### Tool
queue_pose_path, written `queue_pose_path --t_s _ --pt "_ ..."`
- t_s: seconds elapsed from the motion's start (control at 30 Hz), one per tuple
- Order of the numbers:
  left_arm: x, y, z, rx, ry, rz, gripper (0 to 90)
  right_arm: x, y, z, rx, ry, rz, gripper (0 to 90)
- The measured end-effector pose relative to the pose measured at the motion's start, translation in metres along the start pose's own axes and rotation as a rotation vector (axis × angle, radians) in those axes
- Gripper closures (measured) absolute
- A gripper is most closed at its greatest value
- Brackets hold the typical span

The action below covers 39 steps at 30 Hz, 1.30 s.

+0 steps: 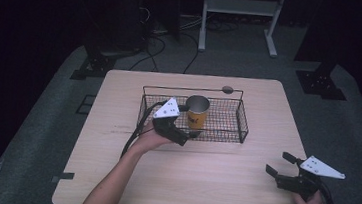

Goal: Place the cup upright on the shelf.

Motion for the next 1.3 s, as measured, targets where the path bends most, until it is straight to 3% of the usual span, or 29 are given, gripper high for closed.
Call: queue_pose_path --t_s 0.53,1.3 --pt "0.011 0.014 -0.013 0.002 0.036 -0.025 1.7 0.000 0.000 0.000 0.005 -0.001 0.002 13.0" --pt "0.027 0.031 -0.035 -0.012 0.032 -0.048 1.7 0.000 0.000 0.000 0.009 0.003 0.006 13.0"
Point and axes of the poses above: each handheld gripper's, and its own axes: y roughly backward along the jaws, x roughly out of its underside, z roughly to its left, the point moved 5 cm from there along -y, roughly forward along the jaws, and after that the axes turned 6 degrees about -z, right-handed, at the moved point
